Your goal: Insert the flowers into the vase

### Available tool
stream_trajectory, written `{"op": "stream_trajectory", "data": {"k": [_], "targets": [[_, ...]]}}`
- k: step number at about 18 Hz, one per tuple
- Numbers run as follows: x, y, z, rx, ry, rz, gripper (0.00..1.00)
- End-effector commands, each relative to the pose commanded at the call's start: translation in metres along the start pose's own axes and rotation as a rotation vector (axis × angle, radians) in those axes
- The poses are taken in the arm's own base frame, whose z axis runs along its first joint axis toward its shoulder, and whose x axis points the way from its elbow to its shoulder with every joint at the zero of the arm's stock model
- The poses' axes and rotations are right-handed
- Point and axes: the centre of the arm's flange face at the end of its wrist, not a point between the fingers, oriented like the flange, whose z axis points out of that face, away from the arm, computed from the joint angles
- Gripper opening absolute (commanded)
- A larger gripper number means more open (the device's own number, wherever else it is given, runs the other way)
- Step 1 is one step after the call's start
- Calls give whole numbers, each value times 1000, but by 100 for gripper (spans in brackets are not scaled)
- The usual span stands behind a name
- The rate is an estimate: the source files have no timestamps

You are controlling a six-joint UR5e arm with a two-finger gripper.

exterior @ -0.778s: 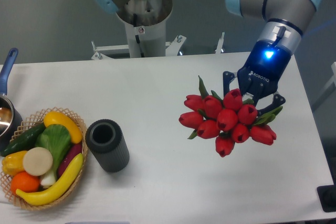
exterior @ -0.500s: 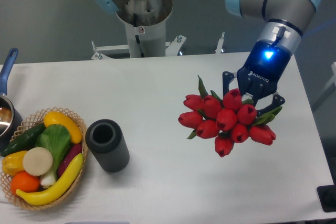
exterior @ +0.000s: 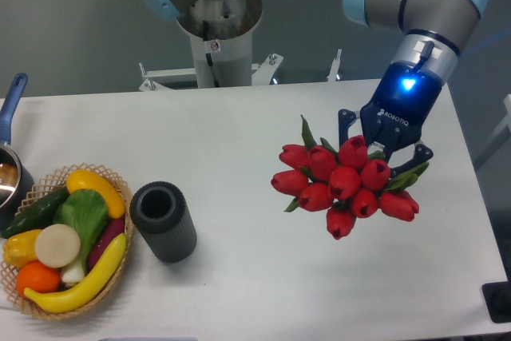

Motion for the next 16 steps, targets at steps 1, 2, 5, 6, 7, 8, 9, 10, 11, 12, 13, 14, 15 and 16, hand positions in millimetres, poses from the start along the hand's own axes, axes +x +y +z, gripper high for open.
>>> {"op": "stream_trajectory", "data": {"k": [1,2,5,6,7,8,9,10,11,12,13,14,15,16], "targets": [[0,1,1,-1,1,-3,31],[1,2,3,-1,5,-4,31],[8,0,21,4,37,2,31],[12,-5,25,28,56,7,31],[13,-7,27,75,79,4,31],[14,-7,31,128,109,-5,31],[17,-7,34,174,132,-2,31],[22,-11,39,207,154,9,31],[28,-14,45,228,173,15,31],[33,-17,50,247,191,27,31],[44,-21,64,284,231,46,31],[53,-23,72,319,259,57,31],[62,-27,79,357,290,65,31],[72,-27,88,380,320,57,31]]}}
